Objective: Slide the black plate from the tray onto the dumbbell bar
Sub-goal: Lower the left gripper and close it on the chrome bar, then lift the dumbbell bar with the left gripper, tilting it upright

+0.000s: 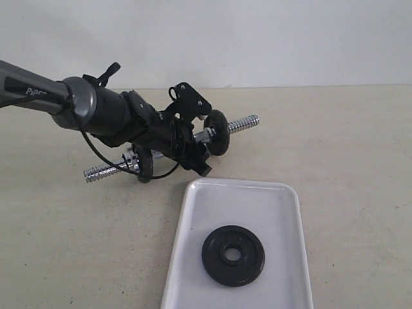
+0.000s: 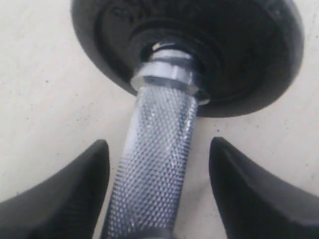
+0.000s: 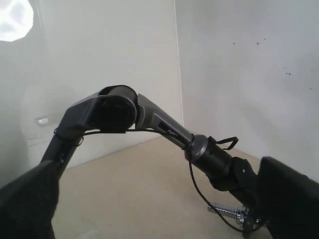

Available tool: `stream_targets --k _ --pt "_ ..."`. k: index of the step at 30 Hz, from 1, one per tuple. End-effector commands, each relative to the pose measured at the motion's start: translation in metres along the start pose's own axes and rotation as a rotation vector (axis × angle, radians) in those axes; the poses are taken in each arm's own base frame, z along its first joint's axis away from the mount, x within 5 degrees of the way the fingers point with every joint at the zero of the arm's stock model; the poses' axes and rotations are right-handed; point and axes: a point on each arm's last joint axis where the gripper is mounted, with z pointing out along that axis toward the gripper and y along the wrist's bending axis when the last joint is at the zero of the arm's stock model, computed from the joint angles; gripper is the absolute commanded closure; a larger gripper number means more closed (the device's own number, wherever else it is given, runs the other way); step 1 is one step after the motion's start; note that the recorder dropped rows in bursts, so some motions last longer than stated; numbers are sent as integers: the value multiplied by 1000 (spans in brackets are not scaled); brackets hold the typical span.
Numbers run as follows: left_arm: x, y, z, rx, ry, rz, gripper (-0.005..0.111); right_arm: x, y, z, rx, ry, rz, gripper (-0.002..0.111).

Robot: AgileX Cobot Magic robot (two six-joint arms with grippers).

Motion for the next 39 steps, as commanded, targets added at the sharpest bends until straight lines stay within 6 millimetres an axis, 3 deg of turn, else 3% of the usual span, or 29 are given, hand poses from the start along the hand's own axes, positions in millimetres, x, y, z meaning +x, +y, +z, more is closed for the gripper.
stream_targets --k 1,10,17,20,24,39 --pt "-2 -1 1 5 -3 -3 53 -1 0 1 -3 5 -3 3" --pt "19 -5 21 3 49 -9 53 -1 0 1 -9 9 -3 3" --pt "20 -5 22 4 51 -9 54 -1 0 1 -9 9 -3 3" --pt "20 -6 22 8 52 -9 67 -1 0 1 -9 9 -3 3" --pt "20 -6 22 8 52 -9 103 -1 0 1 -9 9 -3 3" --pt "18 -5 20 5 46 -13 102 0 0 1 -9 9 -3 3"
